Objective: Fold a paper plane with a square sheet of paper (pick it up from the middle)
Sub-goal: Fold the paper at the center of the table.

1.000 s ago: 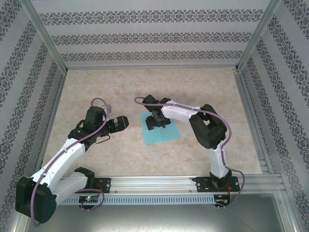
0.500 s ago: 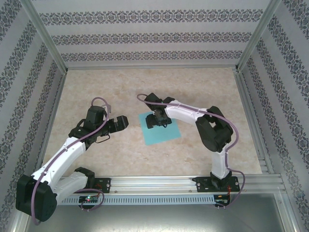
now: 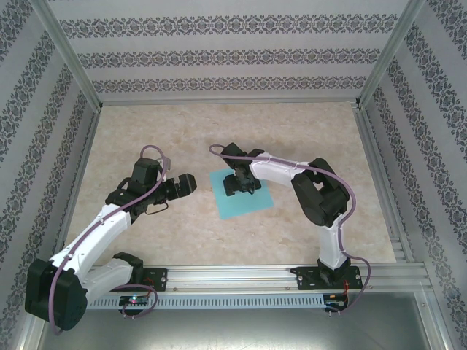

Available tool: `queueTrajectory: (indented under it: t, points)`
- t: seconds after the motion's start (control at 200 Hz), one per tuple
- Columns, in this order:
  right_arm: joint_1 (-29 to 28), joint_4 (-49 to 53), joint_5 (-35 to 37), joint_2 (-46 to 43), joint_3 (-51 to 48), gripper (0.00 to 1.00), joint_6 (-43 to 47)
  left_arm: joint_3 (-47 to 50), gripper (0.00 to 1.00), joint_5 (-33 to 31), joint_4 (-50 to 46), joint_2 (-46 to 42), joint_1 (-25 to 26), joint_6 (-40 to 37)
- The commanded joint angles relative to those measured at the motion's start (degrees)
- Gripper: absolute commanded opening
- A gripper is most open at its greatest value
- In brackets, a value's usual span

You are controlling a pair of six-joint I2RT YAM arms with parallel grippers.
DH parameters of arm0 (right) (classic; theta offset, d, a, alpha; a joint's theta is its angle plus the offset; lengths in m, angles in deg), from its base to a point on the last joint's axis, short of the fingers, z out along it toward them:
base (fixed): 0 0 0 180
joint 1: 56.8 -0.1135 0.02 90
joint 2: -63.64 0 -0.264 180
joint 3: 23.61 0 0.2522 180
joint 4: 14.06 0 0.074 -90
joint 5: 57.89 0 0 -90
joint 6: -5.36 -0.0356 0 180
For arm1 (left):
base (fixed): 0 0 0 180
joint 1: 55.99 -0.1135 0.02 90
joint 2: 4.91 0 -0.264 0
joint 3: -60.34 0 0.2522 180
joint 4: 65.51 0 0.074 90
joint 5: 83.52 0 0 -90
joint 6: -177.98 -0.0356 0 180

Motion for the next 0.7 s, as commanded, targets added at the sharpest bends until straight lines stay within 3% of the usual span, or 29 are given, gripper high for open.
queueTrajectory:
  t: [0.0, 0.19, 0.49, 0.694]
  points:
    - [0.7, 0.7, 1.5, 2.0, 2.0, 0.75, 2.6, 0.9, 1.0, 2.5, 3.4, 0.4, -0.8, 2.0]
    - [1.4, -0.5, -0.1, 3.0, 0.8, 0.74, 2.5, 1.3, 1.0, 3.5, 4.7, 0.9, -0.7, 2.7]
    - [-0.8, 4.3, 6.9, 6.3, 2.8, 0.72, 2.4, 1.7, 1.0, 3.6, 5.1, 1.3, -0.8, 2.7]
    - [-1.2, 3.0, 6.1, 7.3, 2.4, 0.67, 1.5, 3.3, 1.0, 3.6, 5.4, 1.4, -0.8, 2.5]
